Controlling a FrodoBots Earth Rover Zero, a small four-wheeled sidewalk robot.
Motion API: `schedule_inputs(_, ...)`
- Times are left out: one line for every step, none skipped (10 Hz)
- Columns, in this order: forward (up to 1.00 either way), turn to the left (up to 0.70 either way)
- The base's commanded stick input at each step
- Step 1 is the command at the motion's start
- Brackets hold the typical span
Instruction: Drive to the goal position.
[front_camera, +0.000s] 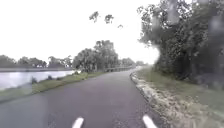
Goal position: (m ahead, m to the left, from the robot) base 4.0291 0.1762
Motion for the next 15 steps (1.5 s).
schedule_inputs(0.85,0.00)
schedule_inputs(0.85,0.00)
schedule_inputs(0.85,0.00)
schedule_inputs(0.85,0.00)
schedule_inputs(0.85,0.00)
schedule_inputs(0.85,0.00)
schedule_inputs(0.85,0.00)
schedule_inputs(0.85,0.00)
schedule_inputs(0.85,0.00)
schedule_inputs(0.85,0.00)
schedule_inputs(0.85,0.00)
schedule_inputs(0.85,0.00)
schedule_inputs(0.85,0.00)
schedule_inputs(0.85,0.00)
schedule_inputs(0.85,0.00)
